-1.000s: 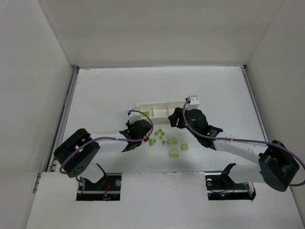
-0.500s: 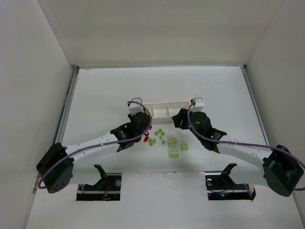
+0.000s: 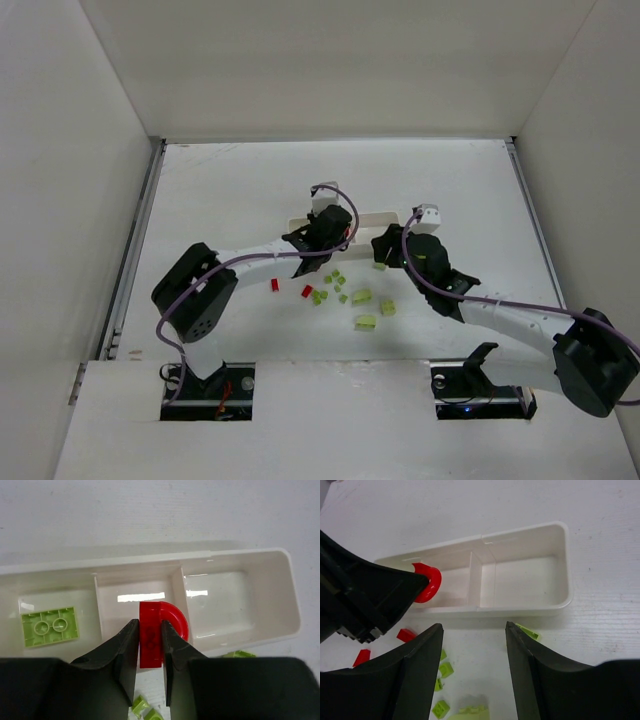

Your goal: Sort the legos into containers by color

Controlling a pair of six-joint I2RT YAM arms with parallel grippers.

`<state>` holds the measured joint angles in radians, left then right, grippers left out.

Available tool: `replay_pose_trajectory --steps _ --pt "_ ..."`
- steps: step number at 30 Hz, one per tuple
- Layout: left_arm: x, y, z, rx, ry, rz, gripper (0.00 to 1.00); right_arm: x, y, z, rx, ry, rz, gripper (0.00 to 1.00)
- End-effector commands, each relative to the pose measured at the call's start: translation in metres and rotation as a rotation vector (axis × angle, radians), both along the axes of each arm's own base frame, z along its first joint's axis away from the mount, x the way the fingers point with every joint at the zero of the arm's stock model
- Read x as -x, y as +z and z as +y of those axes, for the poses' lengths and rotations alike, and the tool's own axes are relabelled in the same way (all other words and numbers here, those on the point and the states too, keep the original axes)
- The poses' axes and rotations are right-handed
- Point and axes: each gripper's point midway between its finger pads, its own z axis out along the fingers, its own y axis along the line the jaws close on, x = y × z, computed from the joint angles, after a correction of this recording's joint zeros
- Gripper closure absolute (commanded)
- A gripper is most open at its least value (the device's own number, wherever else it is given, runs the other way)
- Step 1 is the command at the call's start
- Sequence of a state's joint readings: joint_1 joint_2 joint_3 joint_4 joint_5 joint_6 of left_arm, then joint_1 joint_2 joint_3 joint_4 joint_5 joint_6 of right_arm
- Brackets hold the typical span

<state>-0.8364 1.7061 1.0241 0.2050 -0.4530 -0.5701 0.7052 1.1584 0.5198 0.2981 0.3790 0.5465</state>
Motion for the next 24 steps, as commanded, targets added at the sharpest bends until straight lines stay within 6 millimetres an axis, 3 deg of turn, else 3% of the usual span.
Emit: replay_pose_trajectory --steps 1,5,10,12,16,18,21,24 --pt "-0.016 0.021 -0.014 0.036 -0.014 -0.050 0.80 -0.006 0.017 -0.004 -0.027 -0.038 -0.061 0.41" --pt "-0.020 0.018 -0.011 0.023 0.000 -0.052 0.66 -0.005 0.016 -0.004 -0.022 -0.036 -0.058 0.40" --pt "-0.013 0.036 0.004 0.027 0.016 -0.089 0.61 -0.006 0.010 -0.003 -0.009 -0.036 -0.041 0.43" --pt "-0.003 0.041 0.010 0.027 0.013 -0.099 0.61 -0.007 0.007 -0.002 -0.003 -0.036 -0.032 0.48" --pt "0.026 0.036 0.025 0.019 0.000 -0.090 0.63 -0.007 0.001 -0.003 0.016 -0.042 -0.005 0.69" --pt "0.043 0.034 0.037 0.015 0.002 -0.094 0.63 -0.008 -0.003 -0.004 0.034 -0.051 0.012 0.71" --pt "0.065 0.034 0.056 0.022 0.016 -0.104 0.63 -0.009 -0.009 -0.011 0.066 -0.086 0.031 0.66" --pt "0.084 0.032 0.066 0.061 0.012 -0.094 0.62 -0.006 -0.021 -0.020 0.101 -0.122 0.064 0.39"
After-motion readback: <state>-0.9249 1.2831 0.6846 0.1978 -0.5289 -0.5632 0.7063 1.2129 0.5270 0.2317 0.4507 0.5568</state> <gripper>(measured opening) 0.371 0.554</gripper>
